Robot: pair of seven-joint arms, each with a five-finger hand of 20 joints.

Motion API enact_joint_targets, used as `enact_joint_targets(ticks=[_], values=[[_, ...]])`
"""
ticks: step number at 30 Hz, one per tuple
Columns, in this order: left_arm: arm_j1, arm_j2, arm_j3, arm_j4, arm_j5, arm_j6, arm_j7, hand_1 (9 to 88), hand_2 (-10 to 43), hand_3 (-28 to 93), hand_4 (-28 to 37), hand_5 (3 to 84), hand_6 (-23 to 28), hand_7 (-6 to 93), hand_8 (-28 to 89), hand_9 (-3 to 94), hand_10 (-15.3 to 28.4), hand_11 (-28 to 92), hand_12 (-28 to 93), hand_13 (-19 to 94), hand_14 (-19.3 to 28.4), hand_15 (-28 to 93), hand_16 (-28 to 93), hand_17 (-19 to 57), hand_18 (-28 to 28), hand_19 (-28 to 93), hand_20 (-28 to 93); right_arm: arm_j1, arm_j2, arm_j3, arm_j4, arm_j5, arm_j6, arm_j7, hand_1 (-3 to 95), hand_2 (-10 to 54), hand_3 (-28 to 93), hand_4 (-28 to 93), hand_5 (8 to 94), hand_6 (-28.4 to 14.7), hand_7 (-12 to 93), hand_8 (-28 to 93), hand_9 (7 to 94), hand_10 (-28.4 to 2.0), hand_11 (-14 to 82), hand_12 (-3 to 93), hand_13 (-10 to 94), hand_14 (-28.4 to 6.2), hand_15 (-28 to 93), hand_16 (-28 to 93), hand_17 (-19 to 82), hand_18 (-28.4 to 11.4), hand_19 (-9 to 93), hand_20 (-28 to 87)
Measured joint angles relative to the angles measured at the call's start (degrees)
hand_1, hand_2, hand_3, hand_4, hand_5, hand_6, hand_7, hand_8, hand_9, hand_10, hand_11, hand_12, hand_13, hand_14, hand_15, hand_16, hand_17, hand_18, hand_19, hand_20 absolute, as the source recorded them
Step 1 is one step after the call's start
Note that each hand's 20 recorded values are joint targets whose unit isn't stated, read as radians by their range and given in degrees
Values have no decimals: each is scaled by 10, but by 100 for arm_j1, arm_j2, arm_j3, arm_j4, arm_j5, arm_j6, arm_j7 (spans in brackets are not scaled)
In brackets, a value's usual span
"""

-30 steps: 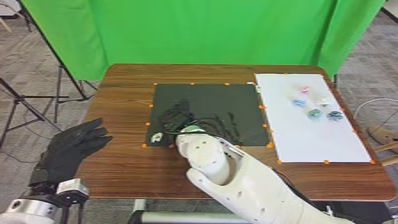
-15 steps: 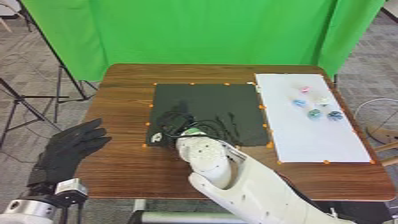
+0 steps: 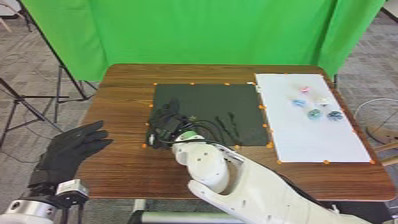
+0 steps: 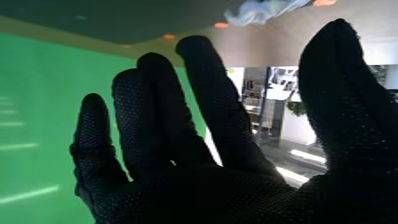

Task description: Arrange flowers

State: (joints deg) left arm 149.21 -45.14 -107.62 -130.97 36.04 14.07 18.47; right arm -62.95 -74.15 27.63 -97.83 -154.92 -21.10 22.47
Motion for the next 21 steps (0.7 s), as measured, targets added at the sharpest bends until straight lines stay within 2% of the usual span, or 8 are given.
enact_joint_targets(ticks=[4, 7, 9, 11, 14, 21], values=[[8, -4, 0, -1, 12, 0, 0, 273, 82, 784, -112, 441, 146, 106, -68, 401, 236, 317, 107, 314, 284, 553, -113, -95, 229, 589, 131, 16, 49, 13, -89, 23, 6, 3, 256, -69, 779, -282, 542, -77, 240, -131, 371, -284, 489, 263, 215, -284, 837, 196, -22, -284, 551, 523], [10, -20, 0, -1, 25, -6, -8, 271, 80, 793, -123, 442, 144, 112, -72, 401, 234, 319, 105, 312, 284, 555, -112, -94, 227, 588, 132, -47, 105, 125, -223, 25, 6, -263, 251, -68, 788, -282, 536, -57, 249, -141, 363, -284, 489, 261, 199, -284, 838, 190, -41, -284, 558, 476], [10, -38, -1, -1, 38, -14, -30, 273, 83, 789, -125, 441, 146, 111, -73, 402, 236, 317, 104, 316, 284, 553, -113, -94, 227, 588, 132, -129, 162, 238, -355, 31, 0, -633, 233, -44, 804, -282, 533, -26, 266, -157, 357, -284, 487, 256, 175, -284, 834, 189, -60, -284, 565, 424], [10, -61, -5, -1, 51, -21, -56, 271, 79, 794, -124, 443, 145, 112, -73, 400, 234, 319, 106, 312, 284, 554, -112, -94, 226, 586, 133, -240, 217, 360, -505, 57, -22, -1028, 228, -40, 807, -282, 533, -23, 269, -161, 354, -282, 482, 251, 167, -284, 831, 187, -66, -284, 563, 408], [11, -92, -11, -1, 58, -30, -75, 266, 73, 806, -128, 445, 141, 118, -75, 397, 231, 326, 107, 304, 284, 560, -111, -94, 225, 586, 134, -425, 262, 502, -670, 62, -67, -1468, 171, 22, 806, -282, 526, -4, 281, -177, 336, -276, 415, 235, 114, -284, 805, 181, -91, -284, 551, 369], [26, -107, -37, -3, 58, -29, -60, 264, 70, 814, -136, 448, 137, 127, -78, 394, 227, 336, 105, 297, 284, 567, -112, -95, 224, 586, 137, -635, 256, 526, -683, -26, -118, -1645, 137, 74, 780, -281, 517, 0, 256, -176, 320, -281, 367, 230, 84, -284, 800, 180, -107, -284, 561, 344]])
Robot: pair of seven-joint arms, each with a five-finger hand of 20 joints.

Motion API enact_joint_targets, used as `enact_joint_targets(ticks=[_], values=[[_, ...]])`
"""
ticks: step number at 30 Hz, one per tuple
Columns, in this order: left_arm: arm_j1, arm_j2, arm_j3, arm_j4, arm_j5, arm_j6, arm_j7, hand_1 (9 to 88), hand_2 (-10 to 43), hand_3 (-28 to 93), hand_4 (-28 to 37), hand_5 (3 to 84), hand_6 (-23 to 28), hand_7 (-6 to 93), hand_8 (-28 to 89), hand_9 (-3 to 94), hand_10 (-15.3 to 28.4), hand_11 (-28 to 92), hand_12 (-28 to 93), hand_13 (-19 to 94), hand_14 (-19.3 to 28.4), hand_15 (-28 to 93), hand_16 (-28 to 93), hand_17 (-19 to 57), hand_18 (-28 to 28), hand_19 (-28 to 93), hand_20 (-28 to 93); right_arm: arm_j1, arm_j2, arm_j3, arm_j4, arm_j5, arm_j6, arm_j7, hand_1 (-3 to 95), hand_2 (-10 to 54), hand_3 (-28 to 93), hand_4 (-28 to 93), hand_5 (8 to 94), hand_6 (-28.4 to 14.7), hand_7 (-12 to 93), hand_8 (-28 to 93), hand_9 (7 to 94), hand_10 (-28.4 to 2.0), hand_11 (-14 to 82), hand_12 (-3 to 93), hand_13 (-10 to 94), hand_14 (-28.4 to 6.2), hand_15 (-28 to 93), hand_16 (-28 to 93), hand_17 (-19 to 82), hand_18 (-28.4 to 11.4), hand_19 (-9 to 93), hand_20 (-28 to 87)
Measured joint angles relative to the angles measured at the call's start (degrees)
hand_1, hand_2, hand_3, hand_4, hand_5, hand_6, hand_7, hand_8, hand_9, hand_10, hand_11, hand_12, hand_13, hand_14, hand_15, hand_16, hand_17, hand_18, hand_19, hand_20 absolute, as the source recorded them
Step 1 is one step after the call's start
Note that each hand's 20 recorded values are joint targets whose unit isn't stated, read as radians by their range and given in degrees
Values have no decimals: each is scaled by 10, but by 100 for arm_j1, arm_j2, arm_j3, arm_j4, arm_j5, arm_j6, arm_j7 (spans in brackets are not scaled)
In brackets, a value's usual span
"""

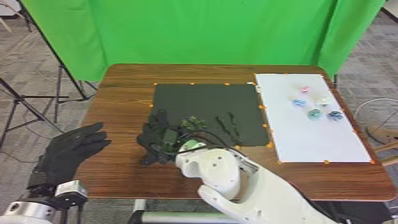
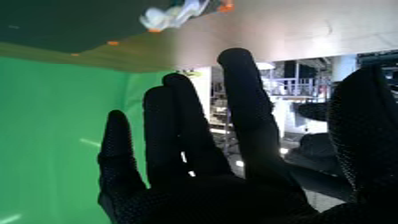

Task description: Arrange flowers

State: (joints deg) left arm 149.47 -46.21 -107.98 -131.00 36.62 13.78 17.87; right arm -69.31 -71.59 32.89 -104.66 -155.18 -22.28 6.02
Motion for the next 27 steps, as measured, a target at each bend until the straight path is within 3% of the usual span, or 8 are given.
enact_joint_targets(ticks=[11, 27], values=[[-68, -30, 34, 6, 6, -19, -7, 257, 53, 851, -169, 460, 132, 142, -91, 397, 219, 356, 98, 286, 280, 577, -115, -93, 217, 581, 141, -4, -139, -24, 240, -245, -232, 496, 111, 96, 757, -275, 546, -18, 207, -157, 325, -284, 339, 237, 79, -284, 799, 186, -116, -284, 572, 358], [-38, -35, 32, 0, 2, -17, 0, 258, 58, 841, -155, 453, 132, 138, -86, 392, 219, 352, 97, 285, 283, 575, -116, -93, 219, 581, 145, 236, -58, -233, 396, -247, -129, 922, 102, 95, 754, -262, 566, -25, 210, -147, 347, -284, 343, 241, 99, -284, 806, 194, -116, -284, 566, 403]])
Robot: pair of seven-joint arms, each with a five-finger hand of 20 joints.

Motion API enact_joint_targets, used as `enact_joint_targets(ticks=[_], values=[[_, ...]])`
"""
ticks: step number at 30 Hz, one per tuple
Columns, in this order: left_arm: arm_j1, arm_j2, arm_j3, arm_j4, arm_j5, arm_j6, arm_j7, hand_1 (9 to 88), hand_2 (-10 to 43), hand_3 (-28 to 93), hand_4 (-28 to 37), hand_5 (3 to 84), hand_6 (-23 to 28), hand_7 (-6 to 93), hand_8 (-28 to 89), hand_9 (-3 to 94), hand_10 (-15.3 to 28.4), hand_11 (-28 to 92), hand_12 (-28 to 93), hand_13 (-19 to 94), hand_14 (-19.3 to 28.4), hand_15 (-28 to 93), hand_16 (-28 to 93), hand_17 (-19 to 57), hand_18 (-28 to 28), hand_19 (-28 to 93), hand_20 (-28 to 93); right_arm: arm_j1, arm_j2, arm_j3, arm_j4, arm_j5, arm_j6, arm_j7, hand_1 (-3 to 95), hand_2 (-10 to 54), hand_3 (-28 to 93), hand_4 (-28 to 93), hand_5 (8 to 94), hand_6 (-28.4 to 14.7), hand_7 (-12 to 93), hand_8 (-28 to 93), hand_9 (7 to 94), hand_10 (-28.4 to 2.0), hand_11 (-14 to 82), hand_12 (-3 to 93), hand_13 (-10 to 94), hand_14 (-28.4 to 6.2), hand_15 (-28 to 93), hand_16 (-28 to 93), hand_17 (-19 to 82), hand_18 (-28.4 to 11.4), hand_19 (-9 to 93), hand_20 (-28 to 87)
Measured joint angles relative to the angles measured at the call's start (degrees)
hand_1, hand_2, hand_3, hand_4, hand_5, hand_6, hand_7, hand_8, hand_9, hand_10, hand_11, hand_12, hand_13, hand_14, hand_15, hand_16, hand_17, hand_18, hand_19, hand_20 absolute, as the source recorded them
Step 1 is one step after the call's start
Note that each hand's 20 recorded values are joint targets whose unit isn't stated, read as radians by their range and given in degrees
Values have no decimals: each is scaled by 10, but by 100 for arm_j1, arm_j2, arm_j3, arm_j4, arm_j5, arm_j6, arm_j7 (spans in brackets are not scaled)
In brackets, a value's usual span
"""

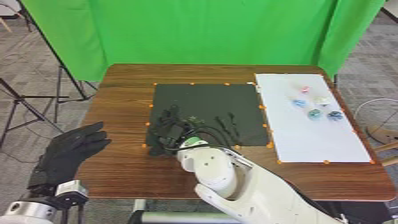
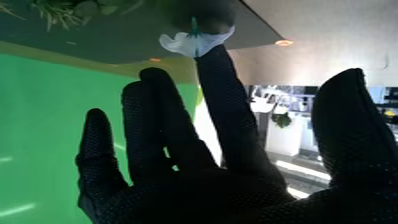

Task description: Arrange flowers

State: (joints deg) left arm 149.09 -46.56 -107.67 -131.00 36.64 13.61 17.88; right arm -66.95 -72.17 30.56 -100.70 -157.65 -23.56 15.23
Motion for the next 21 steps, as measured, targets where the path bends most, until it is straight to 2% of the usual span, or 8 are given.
enact_joint_targets(ticks=[8, 13, 16, 19, 21], values=[[132, -14, -22, -39, 0, 21, 36, 250, 44, 866, -169, 449, 126, 151, -91, 371, 207, 370, 93, 270, 268, 577, -118, -92, 211, 576, 147, 284, 345, -448, -225, 160, 830, 224, 133, 57, 768, -258, 580, -34, 206, -142, 381, -284, 340, 238, 142, -284, 801, 193, -87, -284, 563, 430], [330, -17, -77, -100, -12, 74, 149, 253, 53, 856, -172, 441, 130, 146, -93, 367, 210, 372, 85, 271, 271, 577, -121, -92, 212, 575, 149, 554, 622, -567, -495, 559, 1076, 460, 149, 43, 792, -258, 563, -55, 211, -139, 393, -284, 392, 251, 182, -284, 818, 193, -62, -284, 580, 460], [458, -17, -115, -138, -14, 117, 217, 255, 58, 845, -163, 440, 131, 144, -90, 371, 212, 371, 82, 276, 279, 575, -122, -93, 214, 575, 151, 722, 943, -522, -800, 1184, 1327, 642, 172, 29, 799, -256, 560, -64, 197, -131, 438, -274, 448, 245, 255, -284, 830, 189, -12, -284, 604, 485], [558, -9, -139, -169, -25, 165, 296, 259, 62, 835, -160, 442, 133, 142, -89, 376, 214, 366, 81, 281, 282, 576, -121, -93, 215, 576, 152, 773, 1354, -210, -1053, 1664, 1685, 727, 188, 22, 803, -254, 561, -68, 184, -123, 466, -262, 467, 239, 304, -284, 836, 189, 30, -284, 627, 494], [615, 36, -137, -180, -75, 224, 393, 260, 63, 831, -158, 443, 134, 141, -88, 378, 215, 365, 81, 281, 283, 576, -121, -93, 216, 576, 152, 733, 1638, 153, -1095, 1783, 1857, 789, 191, 22, 804, -254, 559, -70, 184, -122, 471, -259, 472, 237, 312, -284, 837, 187, 40, -284, 635, 494]])
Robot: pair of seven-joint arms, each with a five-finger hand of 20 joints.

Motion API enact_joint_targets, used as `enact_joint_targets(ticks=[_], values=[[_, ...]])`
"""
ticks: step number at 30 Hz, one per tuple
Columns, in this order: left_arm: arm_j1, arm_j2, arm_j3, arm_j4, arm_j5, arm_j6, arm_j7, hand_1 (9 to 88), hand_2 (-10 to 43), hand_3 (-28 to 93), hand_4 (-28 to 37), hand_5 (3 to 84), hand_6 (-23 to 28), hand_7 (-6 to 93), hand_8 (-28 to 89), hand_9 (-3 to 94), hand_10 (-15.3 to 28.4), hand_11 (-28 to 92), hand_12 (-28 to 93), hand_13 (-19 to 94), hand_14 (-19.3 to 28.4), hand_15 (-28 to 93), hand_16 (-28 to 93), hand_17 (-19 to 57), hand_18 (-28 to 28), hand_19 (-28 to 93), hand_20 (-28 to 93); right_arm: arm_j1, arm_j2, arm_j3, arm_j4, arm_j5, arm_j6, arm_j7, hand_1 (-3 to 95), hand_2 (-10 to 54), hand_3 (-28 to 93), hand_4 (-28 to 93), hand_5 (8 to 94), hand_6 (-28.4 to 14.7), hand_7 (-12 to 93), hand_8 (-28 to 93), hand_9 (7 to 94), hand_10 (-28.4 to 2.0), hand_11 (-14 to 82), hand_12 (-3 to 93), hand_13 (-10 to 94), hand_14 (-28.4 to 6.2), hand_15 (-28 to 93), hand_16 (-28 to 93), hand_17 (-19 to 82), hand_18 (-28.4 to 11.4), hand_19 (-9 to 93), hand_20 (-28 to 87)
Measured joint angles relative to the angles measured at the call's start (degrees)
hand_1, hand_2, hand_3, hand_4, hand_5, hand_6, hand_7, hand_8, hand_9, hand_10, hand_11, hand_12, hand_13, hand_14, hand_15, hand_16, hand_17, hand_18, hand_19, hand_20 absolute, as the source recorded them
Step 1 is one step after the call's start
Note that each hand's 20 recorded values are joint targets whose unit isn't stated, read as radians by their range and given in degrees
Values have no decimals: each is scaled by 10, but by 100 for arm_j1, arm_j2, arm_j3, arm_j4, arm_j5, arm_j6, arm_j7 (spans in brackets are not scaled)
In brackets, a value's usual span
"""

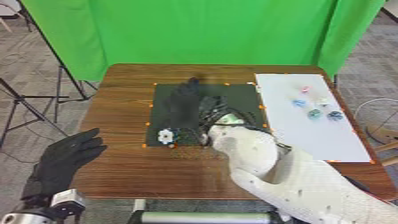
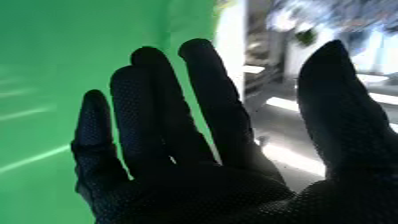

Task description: Arrange flowers

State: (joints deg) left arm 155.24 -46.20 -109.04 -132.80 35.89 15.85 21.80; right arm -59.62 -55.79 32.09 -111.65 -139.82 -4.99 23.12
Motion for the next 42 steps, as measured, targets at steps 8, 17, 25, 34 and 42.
enact_joint_targets(ticks=[8, 17, 25, 34, 42], values=[[47, 142, 81, -2, -64, 81, 135, 262, 66, 825, -153, 445, 136, 137, -87, 383, 219, 358, 84, 283, 284, 576, -122, -93, 218, 577, 153, -770, 1153, 1870, 298, 832, 9, 711, 195, 20, 822, -261, 554, -72, 195, -126, 467, -245, 471, 222, 294, -272, 822, 173, 37, -284, 649, 444], [27, 343, 194, 1, -174, 167, 304, 262, 67, 822, -150, 445, 136, 137, -86, 384, 220, 356, 87, 285, 284, 576, -122, -93, 218, 578, 153, -1854, 1959, 3381, 1129, 906, 26, 755, 193, 15, 844, -270, 537, -66, 212, -134, 443, -237, 463, 222, 266, -259, 816, 170, 20, -281, 658, 394], [-77, 335, 304, 1, -167, 169, 301, 261, 68, 821, -148, 446, 137, 135, -85, 384, 219, 354, 88, 286, 284, 575, -122, -93, 219, 578, 153, -2220, 2032, 3888, 1230, 900, -366, 876, 195, 8, 853, -272, 537, -60, 221, -138, 434, -241, 458, 222, 257, -258, 815, 170, 10, -282, 657, 383], [-182, 283, 393, 12, -160, 161, 243, 262, 68, 821, -148, 445, 137, 135, -84, 385, 220, 354, 88, 286, 284, 574, -122, -93, 219, 578, 153, -2317, 1887, 3671, 1287, 833, -479, 880, 195, 7, 855, -275, 534, -58, 222, -140, 434, -241, 459, 224, 257, -257, 815, 170, 5, -283, 657, 377], [-234, 301, 421, 13, -163, 161, 228, 261, 68, 821, -148, 445, 136, 135, -84, 385, 220, 353, 88, 285, 284, 575, -122, -93, 218, 578, 153, -2359, 1800, 3761, 1318, 841, -618, 934, 195, 3, 858, -276, 531, -59, 221, -139, 434, -241, 461, 225, 257, -258, 816, 171, 1, -283, 656, 376]])
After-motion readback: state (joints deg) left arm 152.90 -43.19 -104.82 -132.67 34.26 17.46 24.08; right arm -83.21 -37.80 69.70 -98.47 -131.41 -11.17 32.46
